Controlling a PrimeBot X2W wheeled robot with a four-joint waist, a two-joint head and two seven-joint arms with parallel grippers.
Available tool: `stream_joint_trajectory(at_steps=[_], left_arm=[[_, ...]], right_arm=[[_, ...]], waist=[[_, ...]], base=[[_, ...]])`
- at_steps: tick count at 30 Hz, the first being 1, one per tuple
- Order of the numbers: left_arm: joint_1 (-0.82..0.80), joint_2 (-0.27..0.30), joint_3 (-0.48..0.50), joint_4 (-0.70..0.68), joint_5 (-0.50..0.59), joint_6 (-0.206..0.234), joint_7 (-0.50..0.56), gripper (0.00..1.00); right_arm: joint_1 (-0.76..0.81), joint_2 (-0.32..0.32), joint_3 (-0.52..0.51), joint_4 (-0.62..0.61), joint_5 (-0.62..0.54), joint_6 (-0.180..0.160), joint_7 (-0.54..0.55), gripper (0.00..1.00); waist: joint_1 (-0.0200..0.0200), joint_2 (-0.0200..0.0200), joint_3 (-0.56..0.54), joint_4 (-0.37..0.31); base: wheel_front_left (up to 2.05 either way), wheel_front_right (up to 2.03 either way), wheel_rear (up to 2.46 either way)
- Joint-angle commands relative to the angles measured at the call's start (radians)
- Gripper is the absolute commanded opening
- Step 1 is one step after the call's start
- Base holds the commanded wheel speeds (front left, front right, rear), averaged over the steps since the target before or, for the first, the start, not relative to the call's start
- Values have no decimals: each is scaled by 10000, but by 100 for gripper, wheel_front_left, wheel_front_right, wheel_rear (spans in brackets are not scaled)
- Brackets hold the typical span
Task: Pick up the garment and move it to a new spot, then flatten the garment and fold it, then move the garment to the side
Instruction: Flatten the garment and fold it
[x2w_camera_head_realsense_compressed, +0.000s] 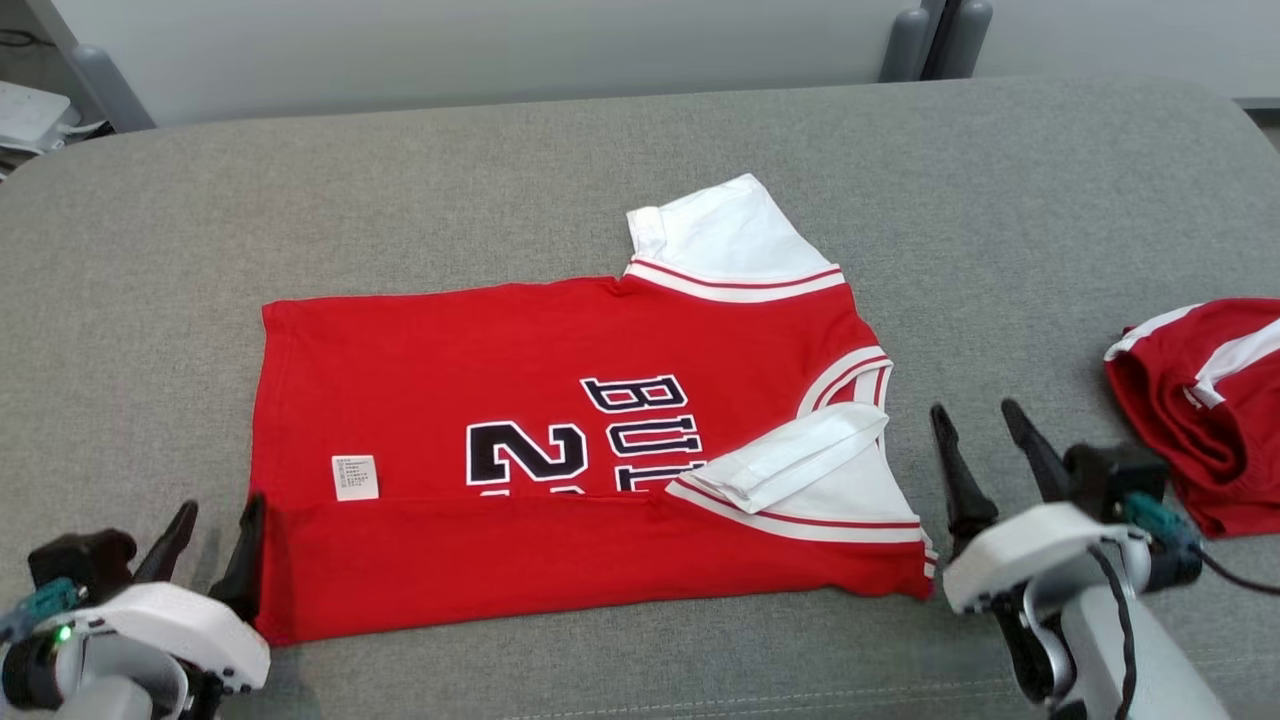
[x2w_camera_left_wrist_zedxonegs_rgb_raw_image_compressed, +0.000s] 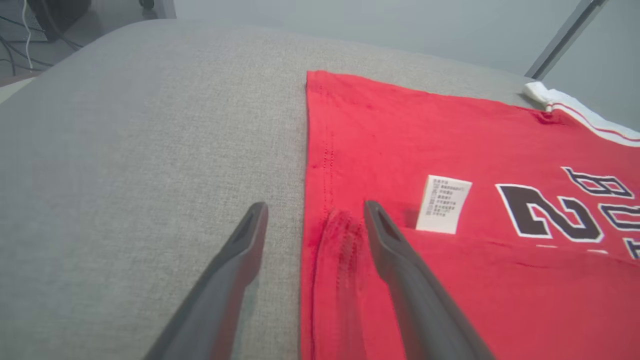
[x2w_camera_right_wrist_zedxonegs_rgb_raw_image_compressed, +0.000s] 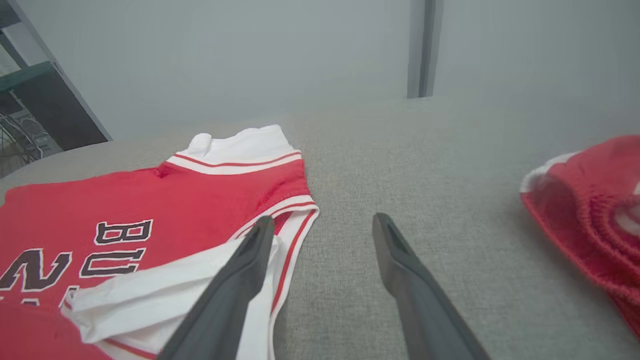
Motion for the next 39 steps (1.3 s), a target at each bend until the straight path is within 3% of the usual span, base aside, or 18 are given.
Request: stream_joint_trajectory(at_steps=[1,7,17,27,39], left_arm=[[-614,404,293,-315,215,6,-131,100],[-2011,808,-509,-482,231,5,-127,100],[-4551,2025,-2347,-369,-1167,5,634,100],[-5928,3403,-3954,-851,-3285,4,1052,100],[-6386,4090,-5198,-927,-4787,4,296,100]], right_arm=[[-584,-20,197,-266,-275,0,-61,100],[-2621,-20,253,61,-1099,0,186,100],[-5490,-20,126,521,-1804,0,1213,100],[-6542,-20,600,243,-1691,0,1548,100],[-6944,-20,774,-516,-1789,0,1919,100]], waist=[[-1,0,131,2],[-1,0,700,31],[-1,0,2254,34],[-1,0,3699,-226],[-1,0,4556,-264]], base=[[0,0,0],[0,0,0],[0,0,0],[0,0,0],[0,0,0]])
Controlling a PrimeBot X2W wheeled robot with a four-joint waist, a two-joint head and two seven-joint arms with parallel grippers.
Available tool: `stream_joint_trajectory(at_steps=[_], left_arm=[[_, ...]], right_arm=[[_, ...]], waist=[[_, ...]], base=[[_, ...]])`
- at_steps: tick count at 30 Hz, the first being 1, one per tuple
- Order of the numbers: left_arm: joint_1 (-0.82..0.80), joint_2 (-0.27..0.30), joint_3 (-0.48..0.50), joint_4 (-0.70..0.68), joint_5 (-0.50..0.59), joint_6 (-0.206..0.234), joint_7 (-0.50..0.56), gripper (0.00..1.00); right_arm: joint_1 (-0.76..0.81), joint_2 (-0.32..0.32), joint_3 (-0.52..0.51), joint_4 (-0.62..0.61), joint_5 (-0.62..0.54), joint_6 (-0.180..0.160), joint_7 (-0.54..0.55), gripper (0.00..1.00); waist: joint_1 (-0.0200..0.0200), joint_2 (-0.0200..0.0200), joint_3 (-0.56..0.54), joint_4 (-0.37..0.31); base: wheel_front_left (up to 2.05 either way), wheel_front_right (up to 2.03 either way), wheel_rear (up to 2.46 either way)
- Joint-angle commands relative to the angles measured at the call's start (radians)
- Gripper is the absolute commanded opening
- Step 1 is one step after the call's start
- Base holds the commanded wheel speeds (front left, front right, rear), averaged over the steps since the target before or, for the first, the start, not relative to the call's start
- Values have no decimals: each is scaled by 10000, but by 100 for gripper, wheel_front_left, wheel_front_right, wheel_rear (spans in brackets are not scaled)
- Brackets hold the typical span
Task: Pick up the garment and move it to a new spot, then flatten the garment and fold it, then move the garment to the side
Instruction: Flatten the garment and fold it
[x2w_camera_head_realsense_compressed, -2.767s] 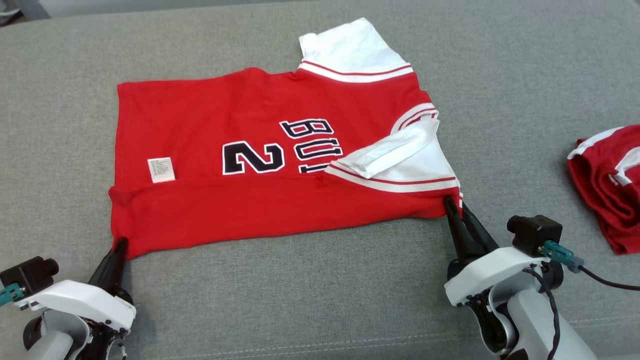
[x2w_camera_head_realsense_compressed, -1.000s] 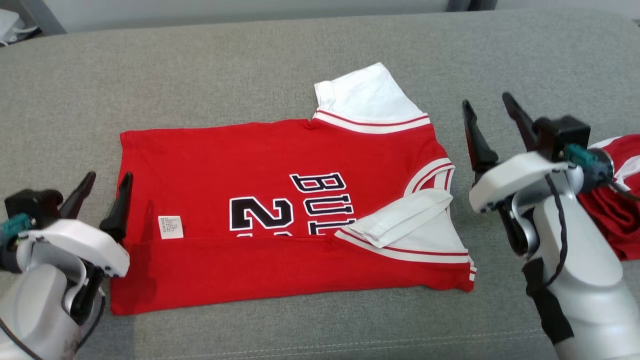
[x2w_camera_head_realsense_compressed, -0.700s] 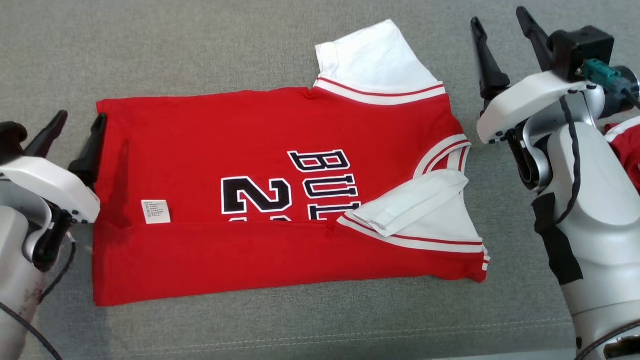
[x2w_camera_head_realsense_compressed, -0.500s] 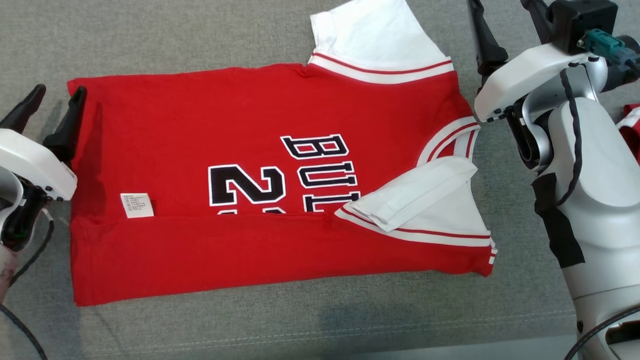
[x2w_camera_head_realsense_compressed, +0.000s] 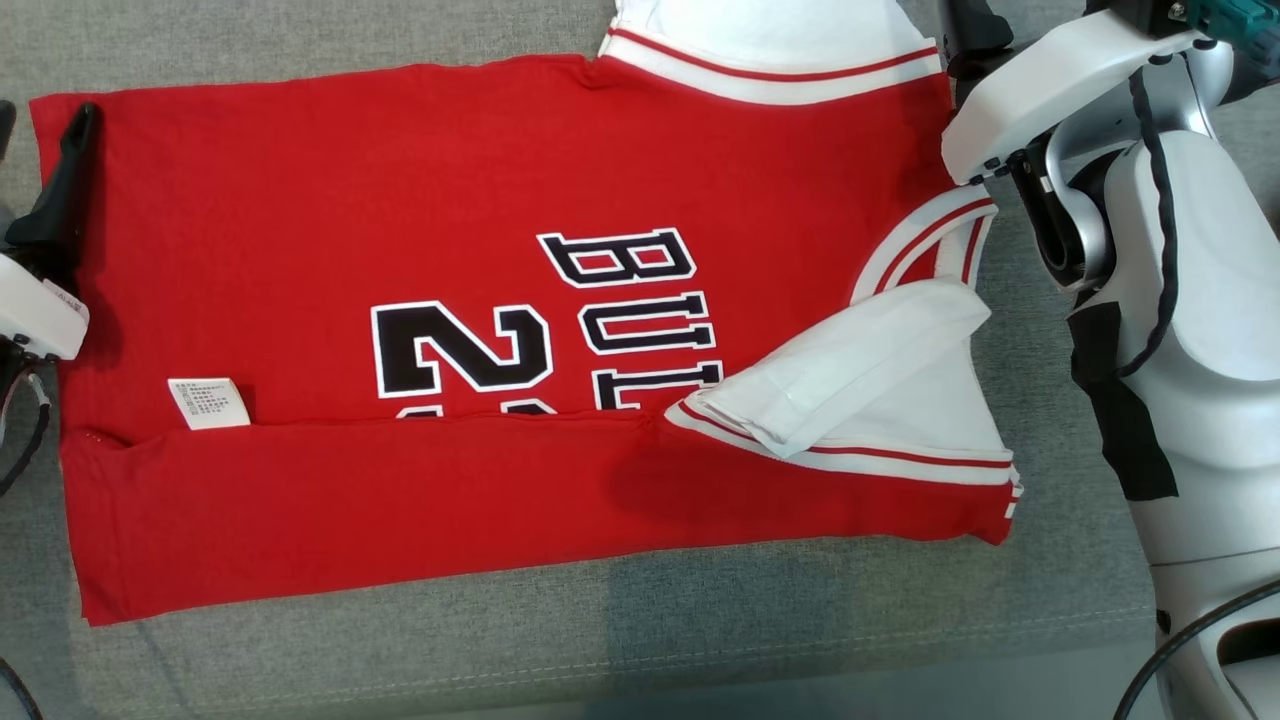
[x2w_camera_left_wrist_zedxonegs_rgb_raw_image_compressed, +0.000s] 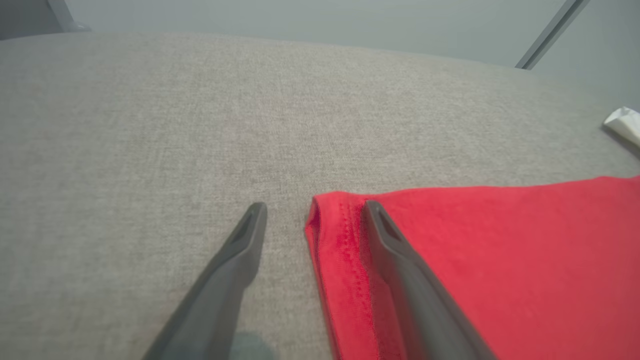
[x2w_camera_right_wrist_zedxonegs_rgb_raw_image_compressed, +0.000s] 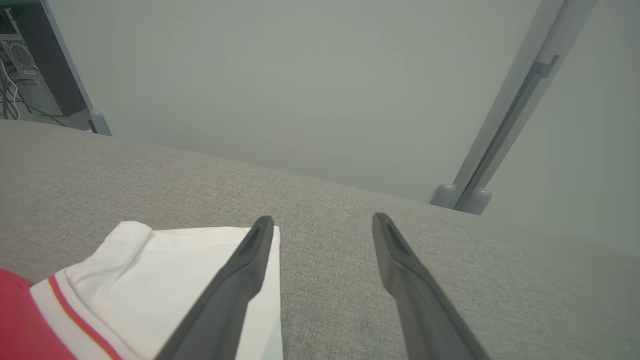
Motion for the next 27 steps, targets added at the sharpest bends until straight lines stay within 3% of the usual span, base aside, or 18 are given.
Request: stream_joint_trajectory(at_steps=[1,3,4,6,7,13,27], left_arm=[[-224,552,111,-55,-188,4,-101,100],[-277,587,-139,-111,-284,4,-188,100],[-307,610,-251,-146,-351,4,-221,92],[-393,661,-449,-262,-450,4,-297,27],[-456,693,-541,-347,-449,4,-339,0],[-718,670,-829,-944,-374,4,-459,0],[-152,309,323,-2063,642,4,-467,0]], right_arm=[[-34,124,95,-407,-107,0,142,100],[10,124,124,-488,-133,0,240,100],[23,124,120,-529,-148,0,277,100],[12,124,91,-595,-190,0,357,100],[-21,124,57,-625,-212,0,409,100],[-483,124,-275,-565,-444,0,905,100],[-1433,124,-500,594,-396,0,1790,100]], waist=[[-1,0,112,38],[-1,0,162,62],[-1,0,188,77],[-1,0,235,122],[-1,0,267,159],[-1,0,527,577],[-1,0,932,1177]], base=[[0,0,0],[0,0,0],[0,0,0],[0,0,0],[0,0,0],[0,0,0],[0,0,0]])
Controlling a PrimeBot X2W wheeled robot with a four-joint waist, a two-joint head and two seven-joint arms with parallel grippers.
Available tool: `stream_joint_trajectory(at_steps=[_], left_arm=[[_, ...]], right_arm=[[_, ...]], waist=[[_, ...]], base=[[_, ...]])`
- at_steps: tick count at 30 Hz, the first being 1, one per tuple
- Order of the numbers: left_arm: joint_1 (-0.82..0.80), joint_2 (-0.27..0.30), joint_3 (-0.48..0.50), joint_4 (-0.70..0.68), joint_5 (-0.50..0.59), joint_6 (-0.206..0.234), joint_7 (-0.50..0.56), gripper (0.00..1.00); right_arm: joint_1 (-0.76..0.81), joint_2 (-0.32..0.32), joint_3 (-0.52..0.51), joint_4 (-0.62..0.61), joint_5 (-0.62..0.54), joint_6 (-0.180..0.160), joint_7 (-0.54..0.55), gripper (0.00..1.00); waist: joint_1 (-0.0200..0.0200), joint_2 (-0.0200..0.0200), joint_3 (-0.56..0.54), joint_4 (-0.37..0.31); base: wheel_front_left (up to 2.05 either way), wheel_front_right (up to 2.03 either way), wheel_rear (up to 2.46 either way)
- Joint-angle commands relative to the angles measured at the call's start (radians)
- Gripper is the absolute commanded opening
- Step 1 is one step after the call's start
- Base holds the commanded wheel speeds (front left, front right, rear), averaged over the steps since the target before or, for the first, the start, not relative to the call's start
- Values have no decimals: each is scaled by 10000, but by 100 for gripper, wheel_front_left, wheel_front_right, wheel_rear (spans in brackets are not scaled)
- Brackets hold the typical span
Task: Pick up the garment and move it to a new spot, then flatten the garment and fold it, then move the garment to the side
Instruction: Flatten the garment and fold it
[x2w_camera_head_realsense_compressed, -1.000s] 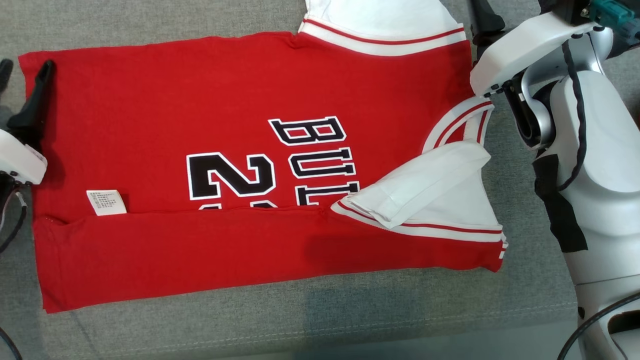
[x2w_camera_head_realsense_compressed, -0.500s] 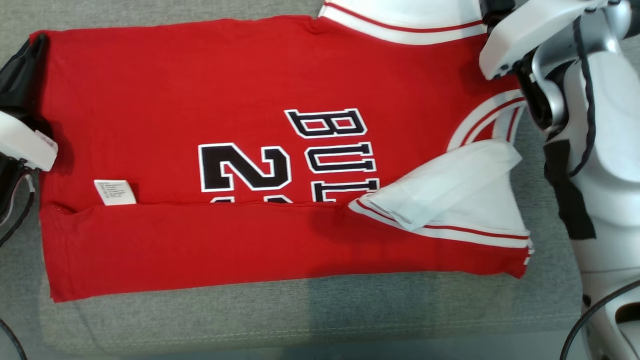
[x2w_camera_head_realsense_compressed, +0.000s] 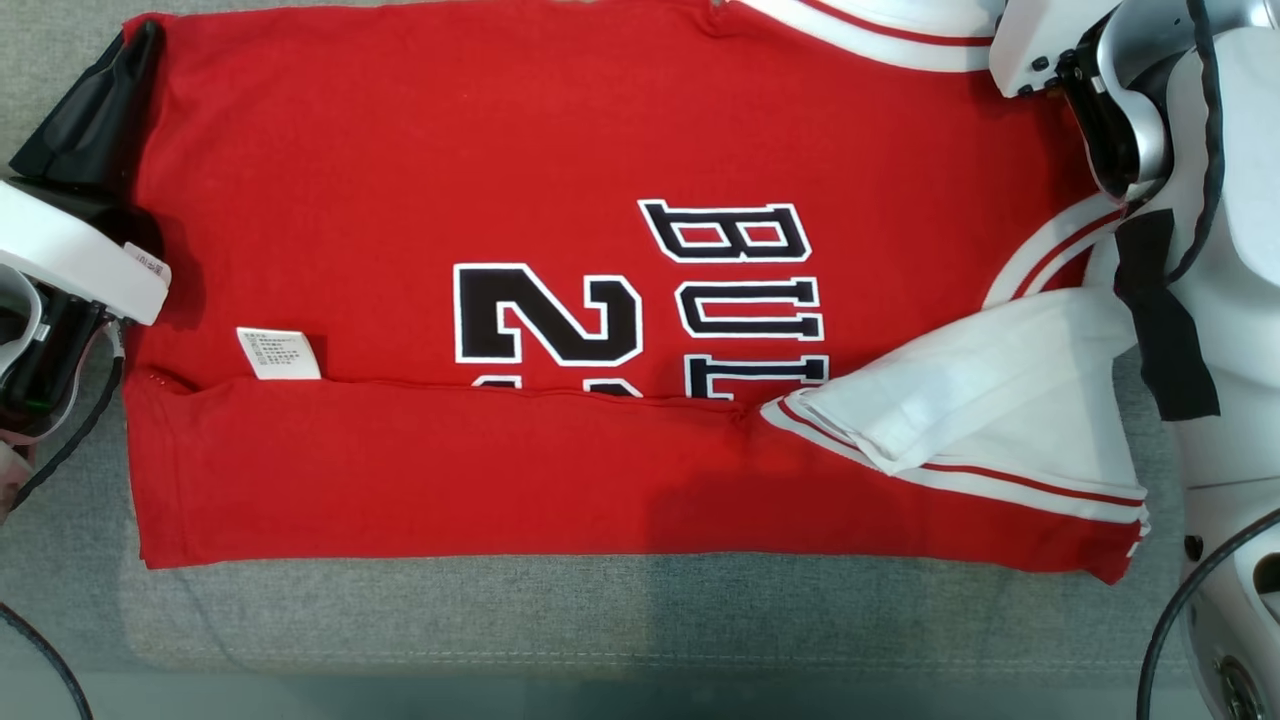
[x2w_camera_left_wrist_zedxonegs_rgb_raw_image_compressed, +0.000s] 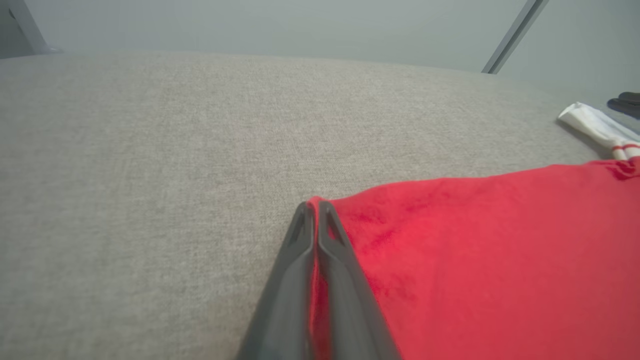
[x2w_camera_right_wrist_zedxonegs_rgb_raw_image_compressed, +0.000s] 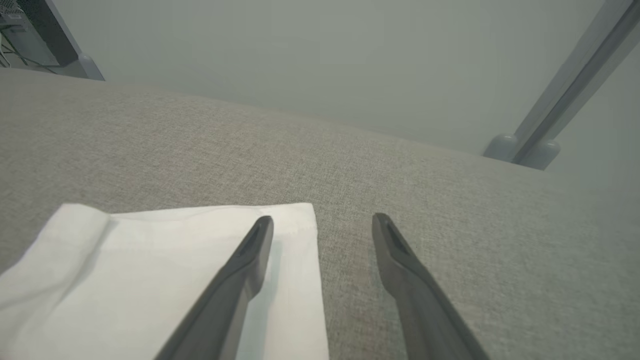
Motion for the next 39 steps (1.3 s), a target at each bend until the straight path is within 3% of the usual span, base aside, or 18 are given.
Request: stream_joint_trajectory(at_steps=[1,12,17,18,19,20,22,30,39], left_arm=[[162,456,394,-121,157,4,-28,0],[221,292,522,-464,356,4,-29,0],[226,271,529,-497,373,4,-29,0],[224,268,530,-497,376,4,-29,0],[220,269,532,-496,381,4,-29,0],[215,268,539,-493,382,4,-29,0],[220,269,542,-473,389,4,-30,0],[277,298,887,-399,474,4,-30,0],[966,443,1468,-1,518,4,-30,0]], right_arm=[[-131,185,60,-151,63,0,114,100],[-679,185,-223,1001,514,0,597,100],[-906,185,151,1309,439,0,976,92],[-916,185,272,1342,429,0,1100,87],[-916,185,404,1349,450,0,1223,72],[-910,185,486,1332,508,0,1308,44],[-891,185,619,1315,546,0,1476,0],[-964,185,375,533,498,0,556,0],[-39,185,793,-121,1345,0,-220,0]], waist=[[-1,0,33,36],[-1,0,153,293],[-1,0,215,348],[-1,0,226,354],[-1,0,239,353],[-1,0,247,349],[-1,0,232,327],[-1,0,55,127],[-1,0,-705,-411]], base=[[0,0,0],[0,0,0],[0,0,0],[0,0,0],[0,0,0],[0,0,0],[0,0,0],[0,0,0],[0,0,0]])
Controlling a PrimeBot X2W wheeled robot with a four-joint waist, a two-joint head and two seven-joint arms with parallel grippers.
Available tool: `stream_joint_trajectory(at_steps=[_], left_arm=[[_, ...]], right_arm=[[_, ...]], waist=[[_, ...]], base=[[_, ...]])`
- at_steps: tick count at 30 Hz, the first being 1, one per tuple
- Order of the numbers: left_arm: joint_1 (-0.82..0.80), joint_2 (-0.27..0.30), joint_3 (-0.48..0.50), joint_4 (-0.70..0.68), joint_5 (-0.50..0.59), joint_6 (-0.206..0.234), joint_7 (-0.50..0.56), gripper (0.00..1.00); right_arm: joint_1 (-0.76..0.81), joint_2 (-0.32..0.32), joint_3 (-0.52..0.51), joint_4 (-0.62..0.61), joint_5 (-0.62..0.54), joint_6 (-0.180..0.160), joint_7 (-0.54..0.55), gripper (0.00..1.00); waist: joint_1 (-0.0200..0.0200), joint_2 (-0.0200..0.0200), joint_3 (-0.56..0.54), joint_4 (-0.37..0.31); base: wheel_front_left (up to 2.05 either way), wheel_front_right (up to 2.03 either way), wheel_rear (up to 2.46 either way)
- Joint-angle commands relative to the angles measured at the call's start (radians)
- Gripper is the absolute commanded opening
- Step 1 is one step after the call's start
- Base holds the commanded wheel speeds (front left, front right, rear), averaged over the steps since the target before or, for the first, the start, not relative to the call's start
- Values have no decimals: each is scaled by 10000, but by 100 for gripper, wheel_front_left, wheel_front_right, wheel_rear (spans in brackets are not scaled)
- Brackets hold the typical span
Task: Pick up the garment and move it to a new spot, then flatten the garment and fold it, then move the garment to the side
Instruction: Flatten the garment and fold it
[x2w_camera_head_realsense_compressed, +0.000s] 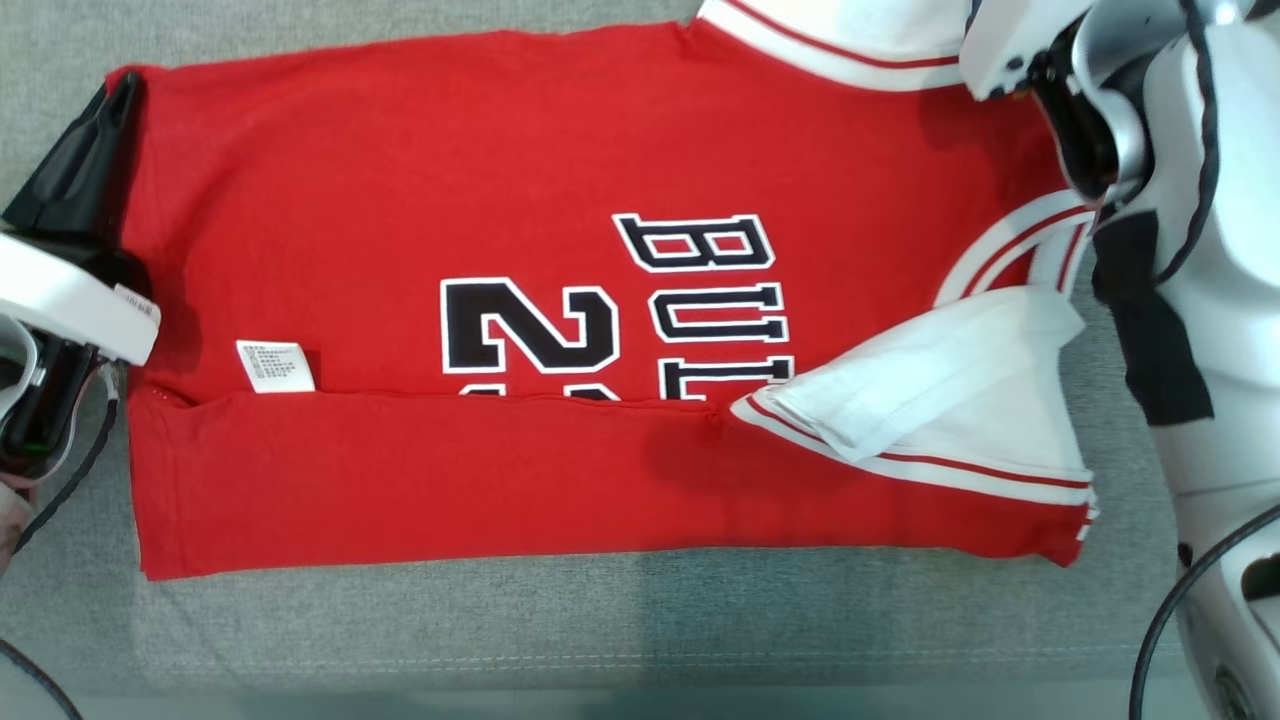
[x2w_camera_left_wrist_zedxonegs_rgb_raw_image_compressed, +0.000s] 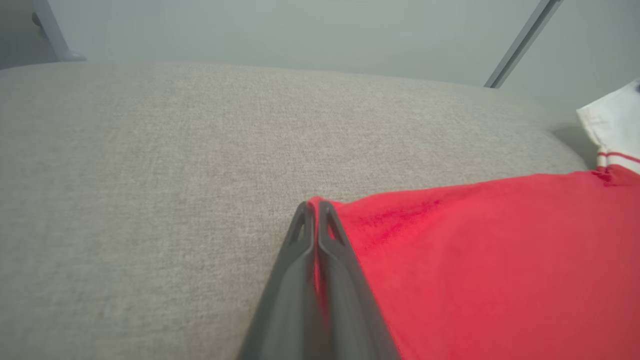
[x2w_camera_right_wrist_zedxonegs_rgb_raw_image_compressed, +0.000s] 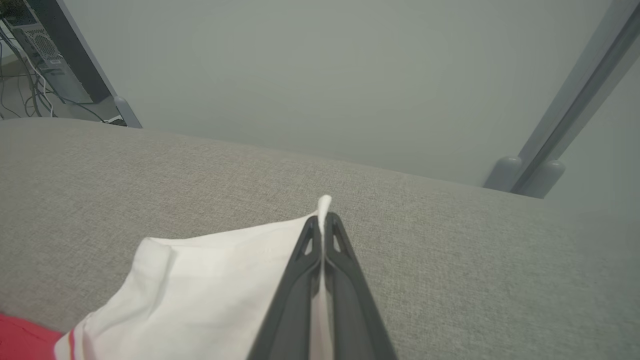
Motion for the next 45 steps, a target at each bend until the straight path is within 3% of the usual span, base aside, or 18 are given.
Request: stream_joint_trajectory(at_steps=[1,16,27,43,45], left_arm=[[144,628,512,-21,79,4,-34,0],[2106,861,750,354,359,4,-34,0],[3289,686,708,919,224,4,-34,0],[4610,61,664,1553,418,4,-34,0],[4659,2,693,1664,547,4,-34,54]], right_arm=[[357,206,115,-406,105,0,-189,0],[3607,206,987,-3007,1546,0,-216,0],[6651,206,545,-4835,2106,0,476,0],[8696,202,367,-5448,2852,0,909,0],[8846,166,468,-5387,2944,0,1076,0]], waist=[[0,0,-332,-230],[0,0,-1791,-936],[0,0,-2546,-1263],[0,0,-3594,-1225],[0,0,-3656,-1231]], base=[[0,0,0],[0,0,0],[0,0,0],[0,0,0],[0,0,0]])
